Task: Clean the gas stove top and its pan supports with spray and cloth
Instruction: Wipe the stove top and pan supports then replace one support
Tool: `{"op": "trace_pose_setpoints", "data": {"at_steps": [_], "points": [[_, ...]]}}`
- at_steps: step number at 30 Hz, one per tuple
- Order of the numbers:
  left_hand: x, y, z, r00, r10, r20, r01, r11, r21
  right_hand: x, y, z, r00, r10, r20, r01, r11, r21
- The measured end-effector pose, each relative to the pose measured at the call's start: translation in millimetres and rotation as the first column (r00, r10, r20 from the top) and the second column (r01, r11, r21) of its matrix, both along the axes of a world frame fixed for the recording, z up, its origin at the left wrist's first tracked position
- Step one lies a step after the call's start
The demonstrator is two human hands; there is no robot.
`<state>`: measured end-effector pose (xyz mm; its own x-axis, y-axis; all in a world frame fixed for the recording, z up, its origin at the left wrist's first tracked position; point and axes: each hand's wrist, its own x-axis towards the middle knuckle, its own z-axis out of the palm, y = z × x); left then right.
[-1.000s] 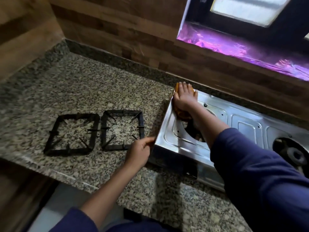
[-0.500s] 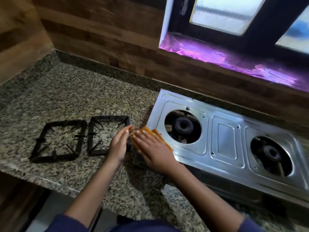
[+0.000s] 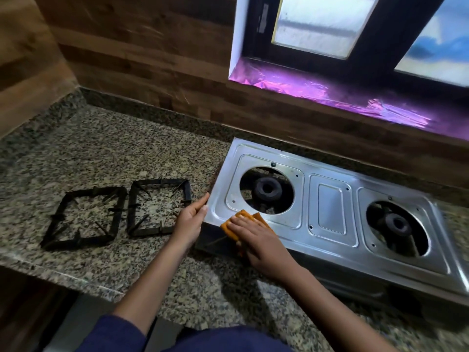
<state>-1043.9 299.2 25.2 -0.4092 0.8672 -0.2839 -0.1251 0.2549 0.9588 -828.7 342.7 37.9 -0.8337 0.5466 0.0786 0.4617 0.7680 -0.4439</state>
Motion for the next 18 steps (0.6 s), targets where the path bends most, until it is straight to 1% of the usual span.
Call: {"op": "trace_pose_setpoints", "data": {"at_steps": [2, 6, 9, 11, 15, 16, 18], "points": [[-0.1, 0.5, 1.0, 1.000, -0.001, -0.021, 0.000, 1.000, -0.007, -26.2, 3.1, 0.1, 0.999, -0.007, 0.034, 0.005, 0.999, 0.039], [-0.4, 1.4, -1.4, 0.998, -0.007, -0.058, 0.006, 1.000, -0.021, -76.8, 22.4, 3.8, 0.977, -0.207, 0.040, 0.206, 0.978, 0.040], [1.0, 0.3, -1.3, 0.995, -0.002, -0.096, -0.001, 1.000, -0.031, -104.3, 57.0, 8.1, 0.941, -0.308, 0.136, 0.308, 0.951, 0.027], [1.6, -0.8, -0.5, 0.994, 0.000, -0.107, -0.005, 0.999, -0.046, -118.7, 84.5, 12.2, 0.931, -0.305, 0.201, 0.299, 0.952, 0.059], [2.2, 0.1, -1.7, 0.992, -0.001, -0.124, -0.005, 0.999, -0.046, -135.4, 141.4, 20.5, 0.920, -0.203, 0.336, 0.171, 0.978, 0.121], [2.7, -0.4, -1.1, 0.991, 0.002, -0.132, -0.009, 0.999, -0.050, -135.5, 153.4, 23.3, 0.921, -0.191, 0.340, 0.157, 0.980, 0.125], [3.0, -1.6, 2.0, 0.992, 0.010, -0.128, -0.017, 0.998, -0.059, -132.7, 173.2, 28.0, 0.934, -0.193, 0.301, 0.161, 0.979, 0.127]]}}
